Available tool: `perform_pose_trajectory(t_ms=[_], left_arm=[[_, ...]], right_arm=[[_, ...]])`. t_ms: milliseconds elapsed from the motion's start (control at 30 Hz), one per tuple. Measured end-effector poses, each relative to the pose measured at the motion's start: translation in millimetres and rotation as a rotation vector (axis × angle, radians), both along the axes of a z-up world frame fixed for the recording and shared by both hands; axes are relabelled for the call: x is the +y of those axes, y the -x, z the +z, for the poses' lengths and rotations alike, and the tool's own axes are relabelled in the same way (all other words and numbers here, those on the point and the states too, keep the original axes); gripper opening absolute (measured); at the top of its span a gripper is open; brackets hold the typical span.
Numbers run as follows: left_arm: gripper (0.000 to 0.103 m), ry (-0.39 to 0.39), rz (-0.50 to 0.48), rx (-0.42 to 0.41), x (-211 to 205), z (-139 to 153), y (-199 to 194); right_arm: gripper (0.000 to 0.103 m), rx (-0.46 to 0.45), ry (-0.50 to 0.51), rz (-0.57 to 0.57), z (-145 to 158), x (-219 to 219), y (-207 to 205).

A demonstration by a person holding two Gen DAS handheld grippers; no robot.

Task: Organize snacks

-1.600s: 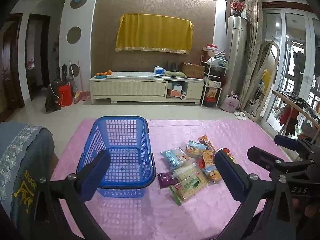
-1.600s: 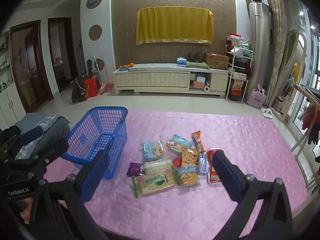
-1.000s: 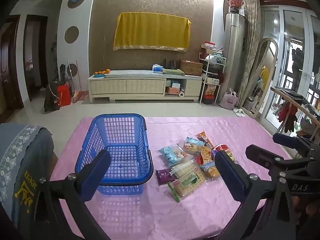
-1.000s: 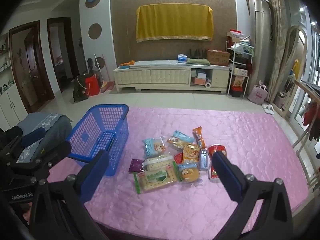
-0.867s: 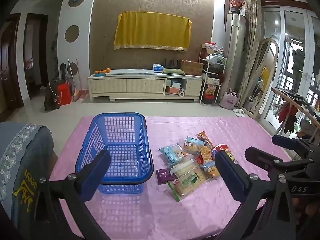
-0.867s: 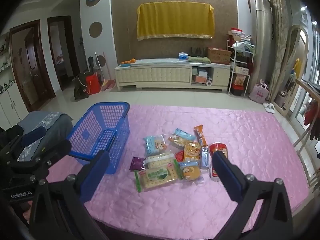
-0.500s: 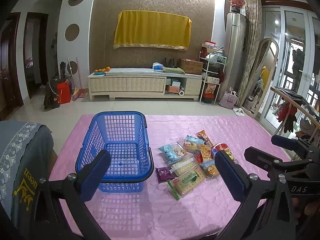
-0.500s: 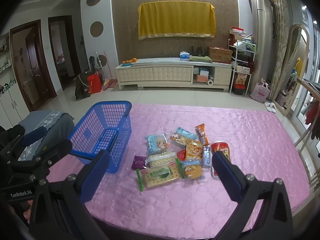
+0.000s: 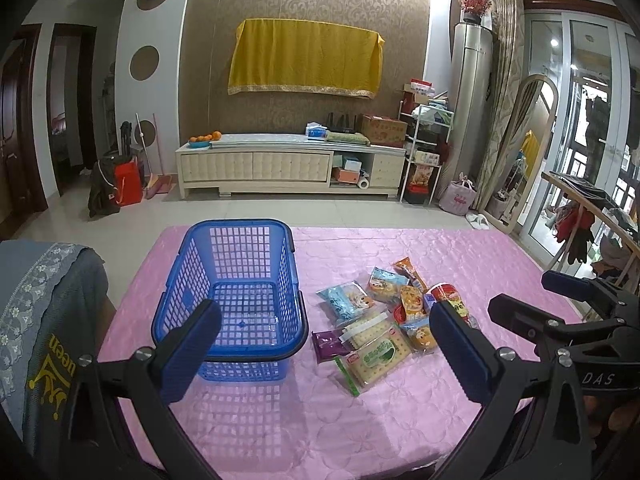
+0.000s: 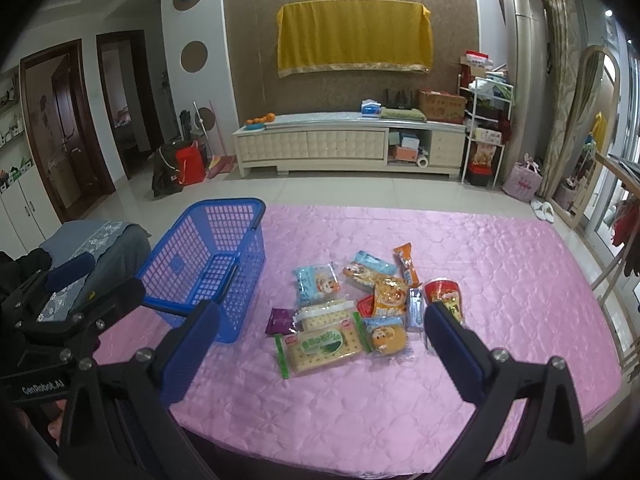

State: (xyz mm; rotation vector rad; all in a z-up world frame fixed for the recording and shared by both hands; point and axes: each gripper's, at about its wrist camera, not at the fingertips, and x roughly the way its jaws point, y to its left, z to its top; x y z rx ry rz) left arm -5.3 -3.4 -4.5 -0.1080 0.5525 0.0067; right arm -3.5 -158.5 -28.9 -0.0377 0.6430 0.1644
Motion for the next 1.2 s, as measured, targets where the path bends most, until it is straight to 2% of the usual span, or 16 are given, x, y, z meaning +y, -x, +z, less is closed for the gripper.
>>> perform_pose_trajectory(t_ms=[1200], left_arm=[[0.103, -0.002, 0.015, 0.021, 0.7, -0.8, 0.1]], right_arm=[[0.103, 0.023, -0.012, 0.026, -7.4, -0.8, -1.5]])
